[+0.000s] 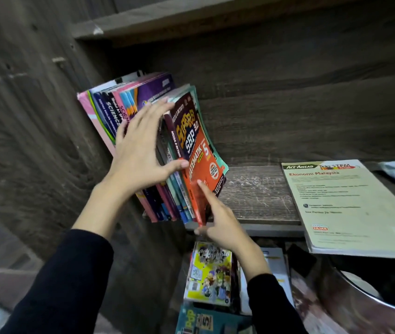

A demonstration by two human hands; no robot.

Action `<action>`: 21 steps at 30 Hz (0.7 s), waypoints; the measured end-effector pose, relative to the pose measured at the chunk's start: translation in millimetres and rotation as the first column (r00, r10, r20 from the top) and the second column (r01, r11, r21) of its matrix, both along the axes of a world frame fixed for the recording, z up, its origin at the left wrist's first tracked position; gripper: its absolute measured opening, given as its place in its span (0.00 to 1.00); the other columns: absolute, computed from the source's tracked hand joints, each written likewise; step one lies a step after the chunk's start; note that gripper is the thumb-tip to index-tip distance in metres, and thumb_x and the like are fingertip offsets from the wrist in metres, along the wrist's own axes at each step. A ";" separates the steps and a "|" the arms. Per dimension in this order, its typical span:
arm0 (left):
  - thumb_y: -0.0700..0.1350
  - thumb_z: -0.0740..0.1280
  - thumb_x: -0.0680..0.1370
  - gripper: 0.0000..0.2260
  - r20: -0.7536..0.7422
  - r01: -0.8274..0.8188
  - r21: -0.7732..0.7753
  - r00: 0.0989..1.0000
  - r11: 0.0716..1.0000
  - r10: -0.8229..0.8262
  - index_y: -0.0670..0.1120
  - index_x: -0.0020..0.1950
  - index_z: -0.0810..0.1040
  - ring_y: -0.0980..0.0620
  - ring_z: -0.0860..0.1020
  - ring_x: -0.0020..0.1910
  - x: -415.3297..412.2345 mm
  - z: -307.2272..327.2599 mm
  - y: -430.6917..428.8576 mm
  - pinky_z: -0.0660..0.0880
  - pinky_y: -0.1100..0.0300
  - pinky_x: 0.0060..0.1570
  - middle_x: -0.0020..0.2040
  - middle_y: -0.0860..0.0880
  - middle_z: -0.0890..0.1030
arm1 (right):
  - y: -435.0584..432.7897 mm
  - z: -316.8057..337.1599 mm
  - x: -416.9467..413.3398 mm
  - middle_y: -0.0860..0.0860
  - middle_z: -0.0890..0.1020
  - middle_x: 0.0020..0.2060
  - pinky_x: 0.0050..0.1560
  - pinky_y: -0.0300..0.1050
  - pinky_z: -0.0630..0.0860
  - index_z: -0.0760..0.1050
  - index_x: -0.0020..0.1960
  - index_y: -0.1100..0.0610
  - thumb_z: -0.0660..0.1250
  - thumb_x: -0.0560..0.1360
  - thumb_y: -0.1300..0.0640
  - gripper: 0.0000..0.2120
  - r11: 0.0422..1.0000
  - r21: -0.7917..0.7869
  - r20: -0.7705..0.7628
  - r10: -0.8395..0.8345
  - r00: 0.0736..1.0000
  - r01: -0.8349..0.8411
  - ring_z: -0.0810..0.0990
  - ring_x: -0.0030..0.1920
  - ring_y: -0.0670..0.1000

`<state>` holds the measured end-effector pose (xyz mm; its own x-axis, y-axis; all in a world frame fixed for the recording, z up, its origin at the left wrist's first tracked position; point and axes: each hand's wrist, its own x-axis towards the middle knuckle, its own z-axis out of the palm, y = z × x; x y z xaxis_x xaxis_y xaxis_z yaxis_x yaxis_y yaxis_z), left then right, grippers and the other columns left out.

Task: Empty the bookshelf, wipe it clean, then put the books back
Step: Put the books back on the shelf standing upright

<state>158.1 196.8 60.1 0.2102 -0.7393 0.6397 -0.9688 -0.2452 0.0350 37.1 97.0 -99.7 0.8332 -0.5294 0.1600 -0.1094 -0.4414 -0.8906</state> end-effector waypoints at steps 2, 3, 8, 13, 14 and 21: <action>0.64 0.73 0.65 0.45 -0.009 -0.009 -0.015 1.000 1.000 0.009 0.52 0.76 0.57 0.51 0.53 0.76 -0.1 -1.2 -1.2 0.48 0.43 0.72 0.76 0.52 0.59 | 1.1 -0.5 1.2 0.46 0.63 0.72 0.68 0.54 0.69 0.45 0.75 0.34 0.73 0.69 0.67 0.52 0.999 -0.034 0.009 -0.042 0.999 0.042 0.68 0.68 0.50; 0.60 0.75 0.65 0.45 -0.008 -0.013 -0.038 1.000 0.999 0.013 0.51 0.75 0.58 0.51 0.54 0.75 0.0 -2.6 -2.6 0.48 0.44 0.72 0.75 0.52 0.60 | 1.2 -1.3 2.2 0.46 0.65 0.71 0.68 0.53 0.70 0.46 0.75 0.35 0.73 0.69 0.67 0.51 0.995 -0.061 0.012 -0.074 0.997 0.075 0.69 0.67 0.50; 0.54 0.79 0.63 0.43 -0.005 -0.024 -0.143 1.000 0.989 0.024 0.47 0.73 0.63 0.49 0.58 0.74 1.4 -9.2 -10.7 0.51 0.44 0.72 0.72 0.49 0.66 | 2.1 -14.2 10.1 0.51 0.79 0.61 0.62 0.48 0.74 0.53 0.73 0.33 0.74 0.71 0.59 0.43 0.964 -0.105 -0.014 -0.248 0.969 0.246 0.79 0.56 0.49; 0.52 0.79 0.63 0.42 0.008 -0.020 -0.209 1.000 0.978 0.022 0.44 0.71 0.65 0.47 0.61 0.71 2.3 -14.8 -18.9 0.55 0.42 0.70 0.70 0.45 0.69 | -1.4 -19.1 11.1 0.50 0.82 0.54 0.52 0.41 0.73 0.64 0.73 0.45 0.72 0.73 0.53 0.31 0.934 -0.132 -0.026 -0.338 0.941 0.332 0.76 0.47 0.44; 0.52 0.78 0.63 0.41 0.009 -0.023 -0.213 1.000 0.977 0.025 0.43 0.71 0.65 0.46 0.61 0.71 1.8 -15.5 -19.6 0.55 0.42 0.70 0.70 0.45 0.69 | -1.6 -19.1 10.4 0.49 0.83 0.54 0.50 0.40 0.71 0.66 0.72 0.46 0.72 0.73 0.53 0.30 0.934 -0.124 -0.028 -0.342 0.939 0.336 0.74 0.46 0.41; 0.51 0.78 0.65 0.40 -0.004 -0.038 -0.210 0.999 0.977 0.038 0.42 0.71 0.65 0.45 0.61 0.71 0.2 -15.7 -19.6 0.56 0.38 0.69 0.69 0.44 0.69 | -7.0 -15.0 7.4 0.42 0.69 0.69 0.64 0.43 0.71 0.66 0.72 0.47 0.71 0.72 0.48 0.30 0.949 -0.164 -0.094 -0.285 0.954 0.267 0.73 0.65 0.47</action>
<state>158.3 177.2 44.3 0.2355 -0.5798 0.7800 -0.9590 -0.2687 0.0898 44.5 90.0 -114.7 0.6749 -0.7190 0.1659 -0.3434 -0.5050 -0.7918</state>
